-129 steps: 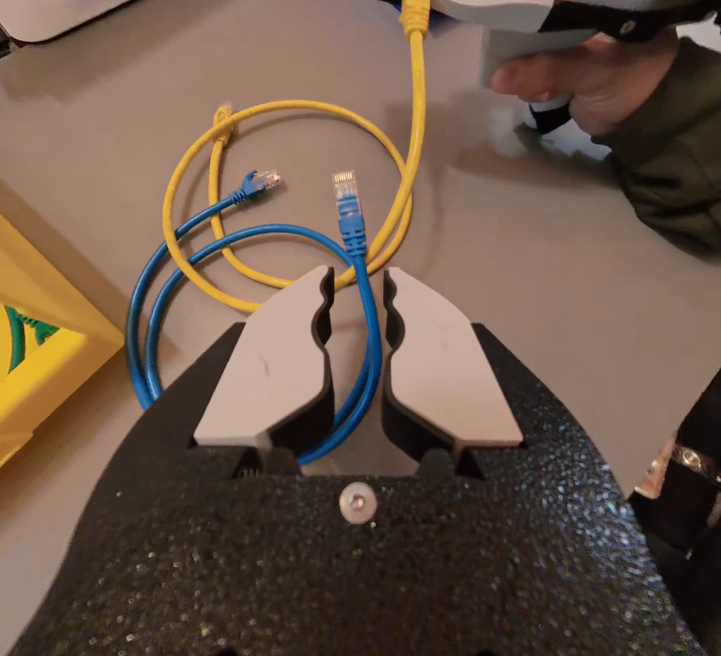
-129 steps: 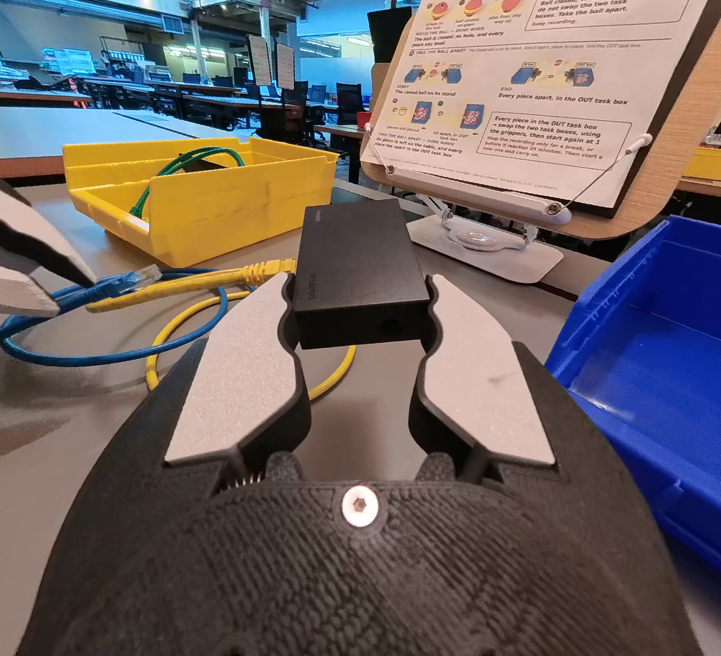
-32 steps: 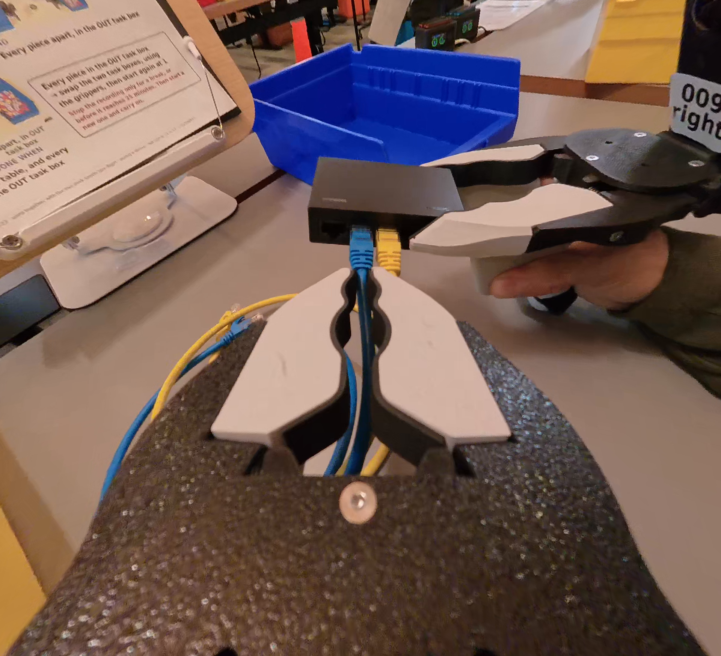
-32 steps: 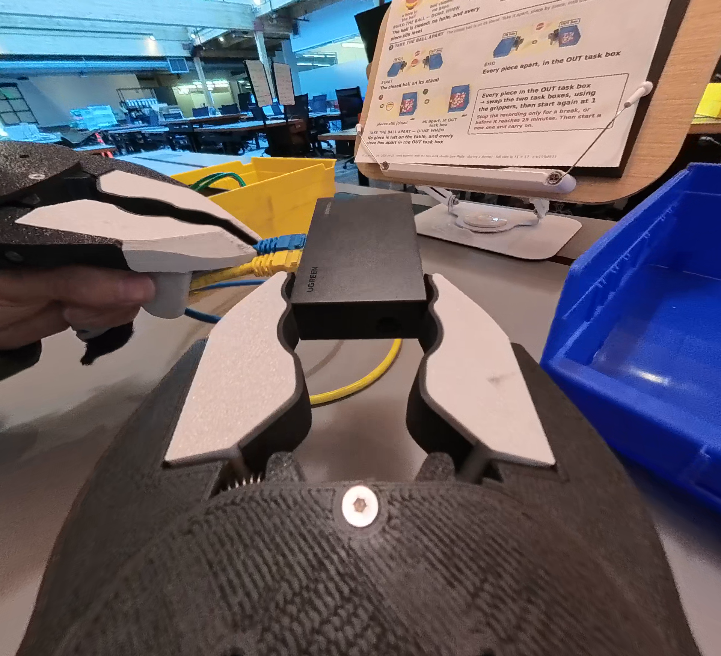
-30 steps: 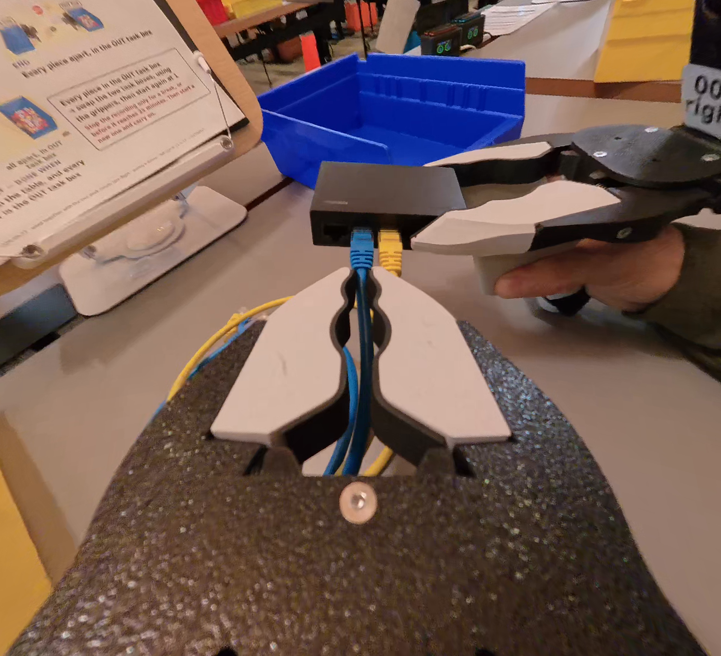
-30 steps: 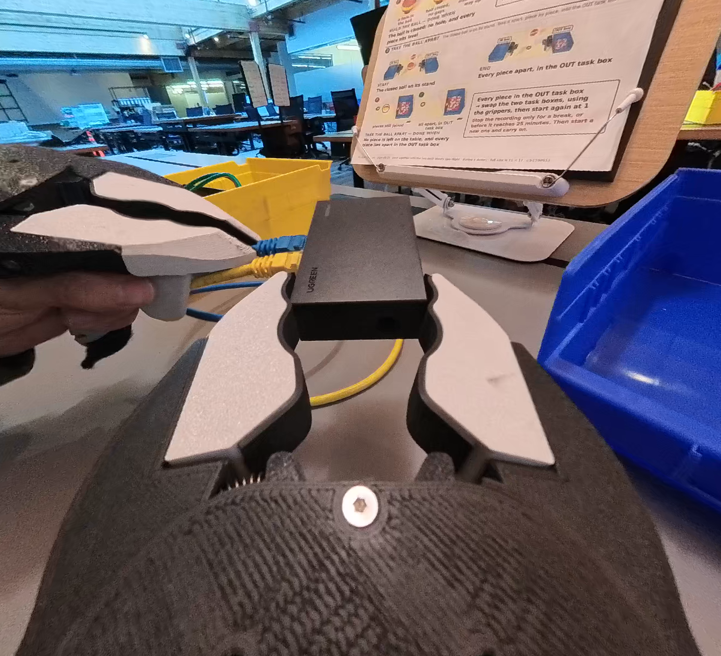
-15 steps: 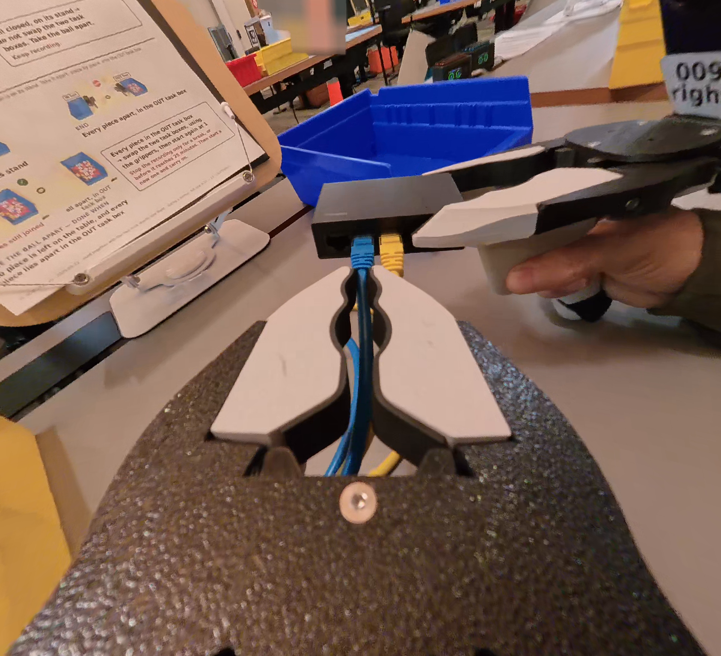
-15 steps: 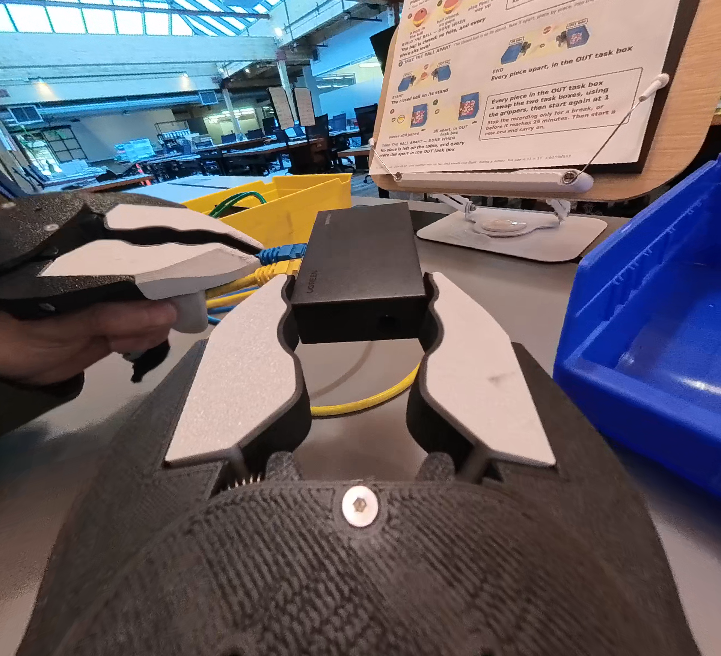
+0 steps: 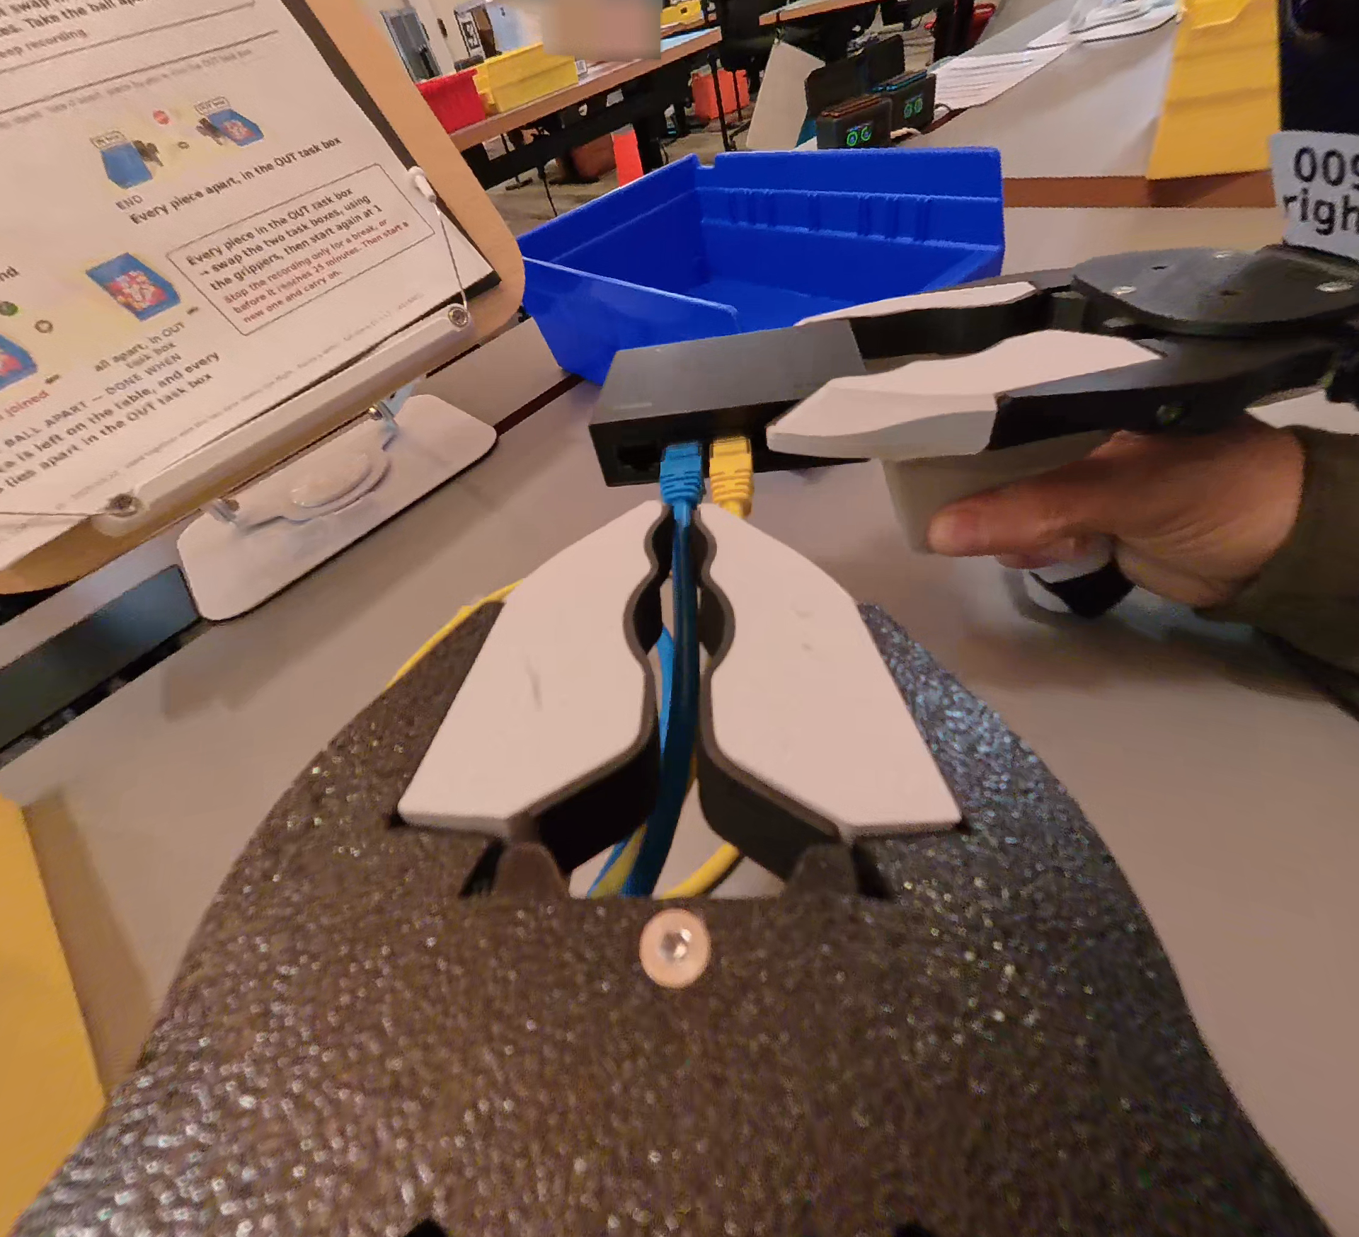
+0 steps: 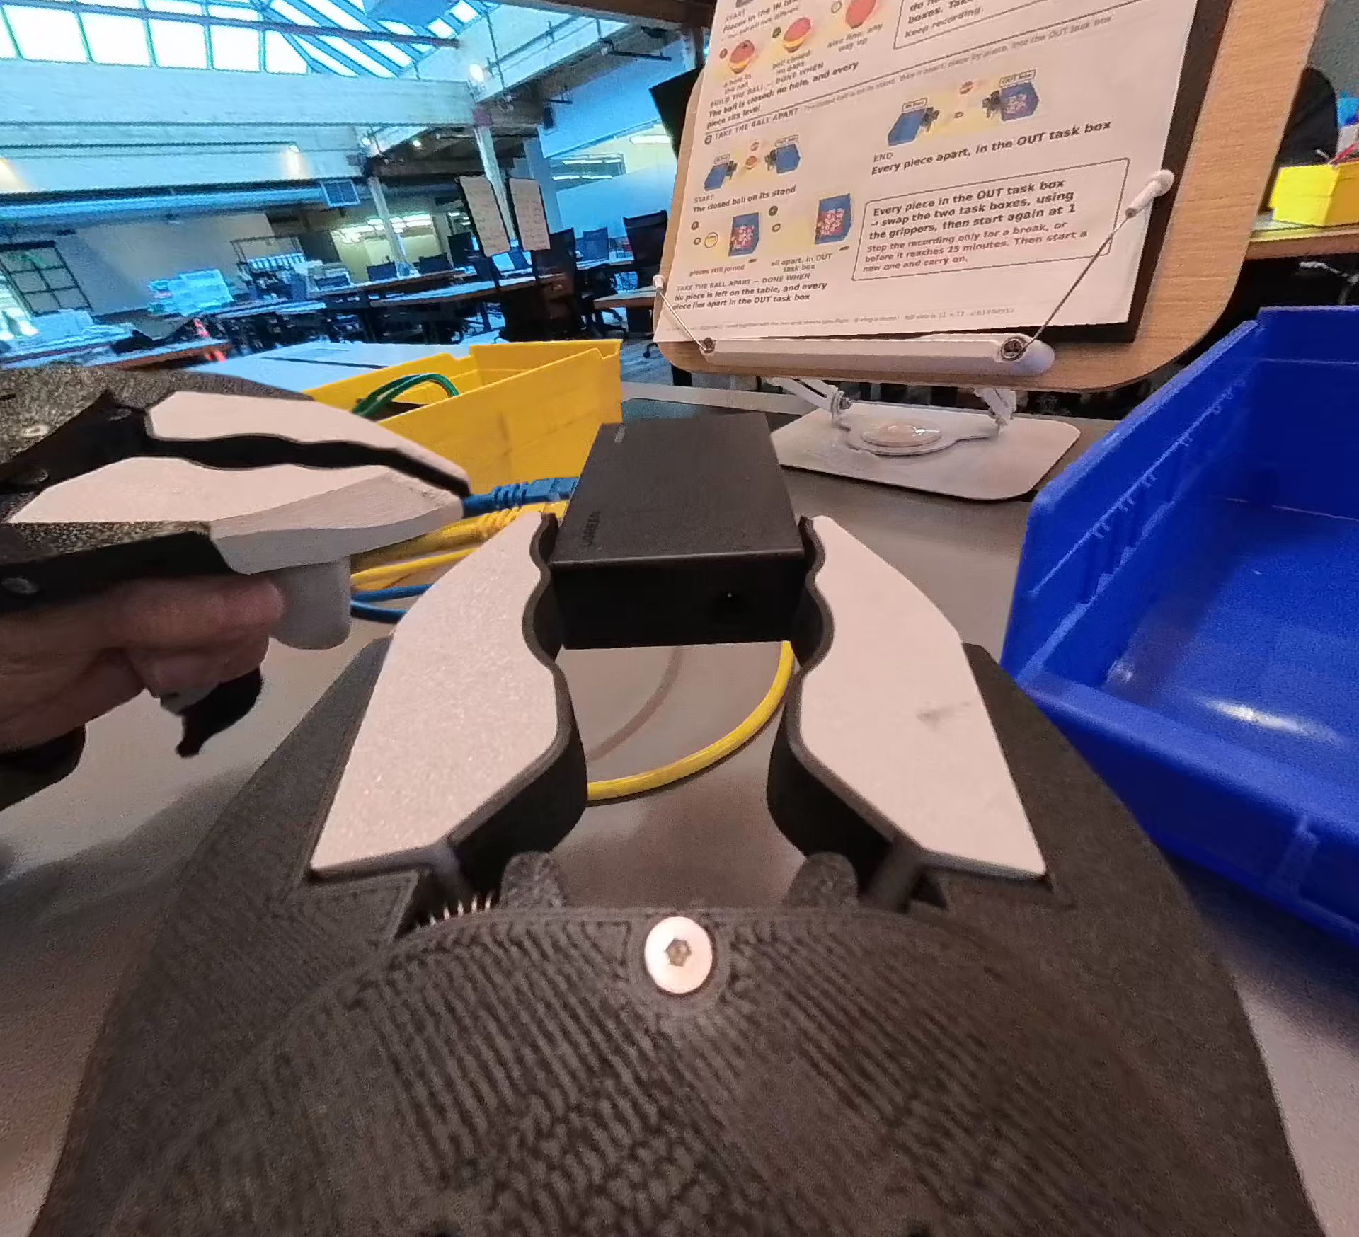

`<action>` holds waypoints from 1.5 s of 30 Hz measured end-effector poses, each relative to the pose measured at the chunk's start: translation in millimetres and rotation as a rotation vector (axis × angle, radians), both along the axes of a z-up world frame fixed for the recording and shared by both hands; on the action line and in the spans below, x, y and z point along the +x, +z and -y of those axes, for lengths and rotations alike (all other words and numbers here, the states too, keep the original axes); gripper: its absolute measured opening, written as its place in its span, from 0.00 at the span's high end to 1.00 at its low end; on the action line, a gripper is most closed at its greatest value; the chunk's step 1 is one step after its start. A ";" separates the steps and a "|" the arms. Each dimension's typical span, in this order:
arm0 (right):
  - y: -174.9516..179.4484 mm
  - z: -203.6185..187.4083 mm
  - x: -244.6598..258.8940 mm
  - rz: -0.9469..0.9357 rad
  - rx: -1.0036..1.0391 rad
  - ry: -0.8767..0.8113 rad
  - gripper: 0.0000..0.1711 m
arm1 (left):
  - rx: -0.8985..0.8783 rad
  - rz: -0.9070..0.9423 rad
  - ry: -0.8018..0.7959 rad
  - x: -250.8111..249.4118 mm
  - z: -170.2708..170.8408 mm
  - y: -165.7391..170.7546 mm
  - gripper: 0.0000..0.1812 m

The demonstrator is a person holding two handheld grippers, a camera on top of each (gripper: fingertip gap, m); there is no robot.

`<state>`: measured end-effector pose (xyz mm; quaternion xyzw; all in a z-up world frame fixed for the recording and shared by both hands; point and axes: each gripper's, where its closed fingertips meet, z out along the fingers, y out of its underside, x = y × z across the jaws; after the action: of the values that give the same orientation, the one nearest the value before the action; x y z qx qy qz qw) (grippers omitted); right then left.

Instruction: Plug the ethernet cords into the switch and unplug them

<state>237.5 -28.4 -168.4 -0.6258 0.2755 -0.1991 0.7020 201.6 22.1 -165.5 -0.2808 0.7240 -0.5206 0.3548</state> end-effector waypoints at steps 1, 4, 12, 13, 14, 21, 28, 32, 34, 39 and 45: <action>0.3 1.1 0.6 -0.003 0.008 -0.004 0.64 | -0.012 -0.019 -0.004 -1.4 0.0 -0.6 0.98; 1.3 1.4 -0.2 0.009 0.008 -0.010 0.64 | -0.037 -0.056 -0.012 -3.0 0.3 -2.1 0.98; 3.4 -1.4 -4.0 0.049 -0.006 -0.003 0.63 | -0.134 -0.208 -0.040 -5.3 0.4 -7.1 0.96; 2.9 -1.9 -3.7 0.053 -0.015 -0.011 0.64 | -0.129 -0.220 -0.030 -4.7 -0.2 -8.4 0.97; 2.7 -2.1 -3.5 0.057 -0.022 -0.019 0.64 | -0.124 -0.231 -0.015 -4.0 -0.7 -10.0 0.97; 4.1 -1.6 -4.4 0.088 -0.034 -0.040 0.64 | -0.164 -0.348 -0.001 -5.4 0.1 -15.7 0.97; 8.6 -2.0 -9.4 0.094 0.020 0.031 0.64 | -0.377 -0.581 -0.091 -4.3 -8.3 13.5 0.75; 13.5 -9.0 -20.0 0.137 0.048 0.102 0.64 | -0.518 -0.889 -0.167 9.9 -16.9 4.0 0.65; 14.9 -16.2 -27.9 0.162 0.050 0.148 0.64 | -0.605 -1.063 -0.276 5.4 -7.7 -3.1 0.61; 11.5 -31.0 -40.5 0.210 -0.017 0.200 0.64 | -0.776 -1.226 -0.464 -4.2 10.5 -6.3 0.80; 5.9 -36.3 -38.5 0.196 -0.072 0.188 0.64 | -0.770 -1.241 -0.449 1.2 4.0 2.7 0.85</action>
<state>199.0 7.9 -162.5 -0.6514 0.1384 -0.2022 0.7181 202.8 18.1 -162.8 -0.4719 0.5976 -0.5428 -0.3543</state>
